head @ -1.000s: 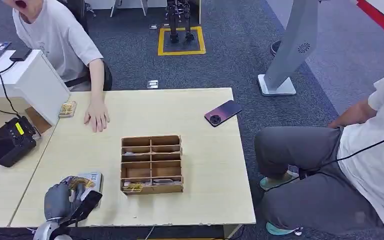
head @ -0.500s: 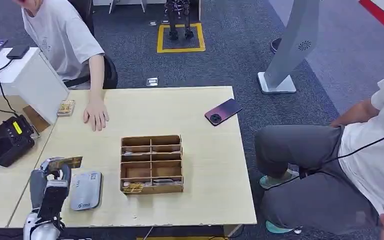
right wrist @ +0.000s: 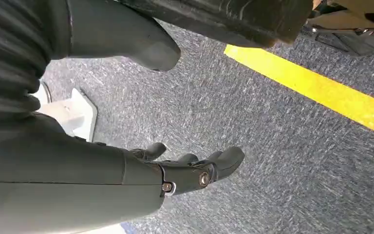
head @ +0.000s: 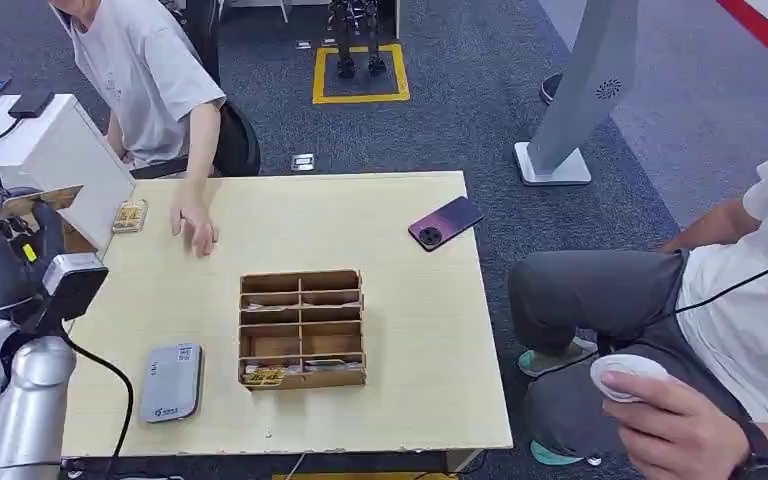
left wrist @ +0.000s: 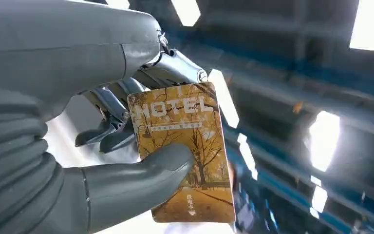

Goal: Pass the card to the sensor for recognition and then transmit it.

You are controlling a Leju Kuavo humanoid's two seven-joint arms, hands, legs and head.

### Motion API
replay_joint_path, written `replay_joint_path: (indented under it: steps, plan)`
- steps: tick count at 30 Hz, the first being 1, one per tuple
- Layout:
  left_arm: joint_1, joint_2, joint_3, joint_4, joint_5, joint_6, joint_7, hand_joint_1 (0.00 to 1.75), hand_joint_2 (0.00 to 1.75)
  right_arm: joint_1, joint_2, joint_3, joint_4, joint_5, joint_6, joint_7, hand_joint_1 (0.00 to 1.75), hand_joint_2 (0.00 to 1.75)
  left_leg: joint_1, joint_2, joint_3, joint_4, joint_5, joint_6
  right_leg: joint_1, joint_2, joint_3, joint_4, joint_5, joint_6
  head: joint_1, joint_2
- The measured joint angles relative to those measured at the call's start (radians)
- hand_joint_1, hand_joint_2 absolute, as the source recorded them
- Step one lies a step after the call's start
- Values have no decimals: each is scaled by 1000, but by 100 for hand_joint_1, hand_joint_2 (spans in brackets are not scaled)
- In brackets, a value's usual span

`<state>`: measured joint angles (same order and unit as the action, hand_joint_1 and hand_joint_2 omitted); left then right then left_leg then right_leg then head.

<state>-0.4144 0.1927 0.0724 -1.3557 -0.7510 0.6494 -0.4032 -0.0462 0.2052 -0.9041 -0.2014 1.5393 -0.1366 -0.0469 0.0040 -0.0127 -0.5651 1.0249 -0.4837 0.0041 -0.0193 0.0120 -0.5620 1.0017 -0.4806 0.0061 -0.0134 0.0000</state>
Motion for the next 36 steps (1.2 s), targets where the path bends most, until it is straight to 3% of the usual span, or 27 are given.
replay_joint_path:
  steps: [3,5,18,23,26,29,30,36]
  plan:
    - [-75,29,-16,87,-305,36,39,175,175,-1,0,24,0,0,5,-3,0,175,0,0,0,0,0,0,0,1,0,0,0,0,0,0]
    - [-107,40,-16,133,-391,38,35,175,175,-2,0,37,0,0,6,-4,0,175,0,2,0,0,0,0,0,4,-1,0,0,0,0,0]
    - [-172,57,-16,246,-439,41,32,175,175,-2,0,61,0,0,8,-5,0,175,0,4,-1,0,0,0,0,6,-2,0,0,0,0,0]
    - [-223,48,-16,319,-592,46,101,175,175,-3,-1,63,0,0,7,-18,0,175,0,3,-1,0,0,0,0,5,-2,0,1,0,0,0]
    - [-241,46,-26,350,-597,16,197,175,175,-3,0,80,-12,-25,33,-6,0,175,1,8,-1,0,0,-1,0,8,-3,0,3,-3,0,0]
    - [-241,52,-45,367,-601,33,195,175,175,-1,0,117,-8,-42,14,3,0,175,1,11,-1,0,0,-1,0,11,-4,0,4,-3,0,0]
    - [-240,52,-47,371,-604,35,185,0,175,-1,0,123,-8,-42,11,5,0,175,1,11,-1,0,0,-1,0,11,-5,0,4,-3,0,0]
    - [-243,44,-50,419,-541,35,142,0,175,-1,0,158,-3,-56,-4,3,0,175,1,11,-2,0,0,-1,0,12,-6,0,3,-3,0,0]
